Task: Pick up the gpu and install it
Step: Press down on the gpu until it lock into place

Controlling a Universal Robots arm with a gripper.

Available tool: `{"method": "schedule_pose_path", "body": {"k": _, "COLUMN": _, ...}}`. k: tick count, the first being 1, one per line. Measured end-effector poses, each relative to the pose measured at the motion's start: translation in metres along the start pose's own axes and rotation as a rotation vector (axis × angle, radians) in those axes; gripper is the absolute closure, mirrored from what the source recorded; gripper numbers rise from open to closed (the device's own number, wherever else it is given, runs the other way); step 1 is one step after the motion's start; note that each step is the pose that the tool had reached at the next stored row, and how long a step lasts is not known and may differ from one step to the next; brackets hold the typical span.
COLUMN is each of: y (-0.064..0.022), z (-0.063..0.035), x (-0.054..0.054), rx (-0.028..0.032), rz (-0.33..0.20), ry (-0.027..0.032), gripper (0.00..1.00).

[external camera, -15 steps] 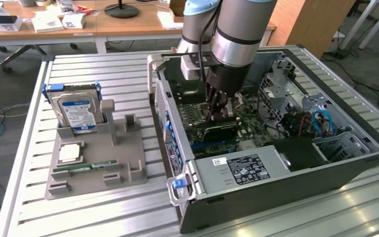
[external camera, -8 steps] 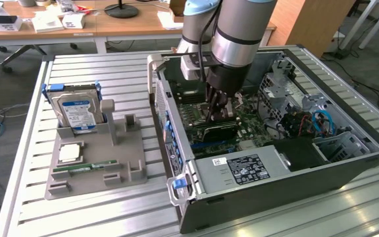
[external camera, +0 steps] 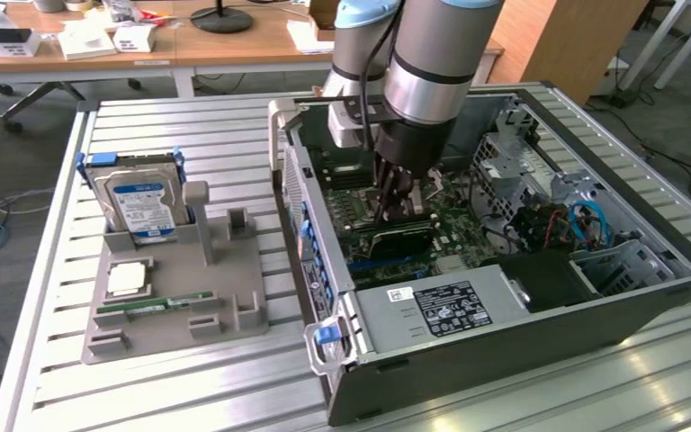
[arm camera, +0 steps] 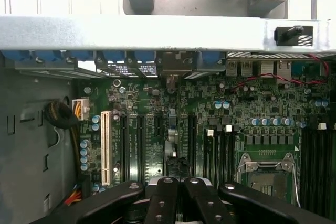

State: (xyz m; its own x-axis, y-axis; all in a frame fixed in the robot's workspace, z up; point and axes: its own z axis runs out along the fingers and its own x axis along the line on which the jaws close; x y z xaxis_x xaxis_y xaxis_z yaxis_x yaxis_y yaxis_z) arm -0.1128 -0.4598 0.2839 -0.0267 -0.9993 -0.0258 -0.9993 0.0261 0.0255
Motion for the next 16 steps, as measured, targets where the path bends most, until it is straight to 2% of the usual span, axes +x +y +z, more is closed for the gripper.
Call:
{"method": "schedule_pose_path", "body": {"k": 5, "y": 0.0035, "z": 0.0024, "x": -0.0012, "rx": 0.0001, "rz": 0.000, "ry": -0.0002, "gripper": 0.89}}
{"method": "schedule_pose_path", "body": {"k": 16, "y": 0.0037, "z": 0.0077, "x": -0.0017, "rx": -0.0001, "rz": 0.000, "ry": -0.0008, "gripper": 0.89}}
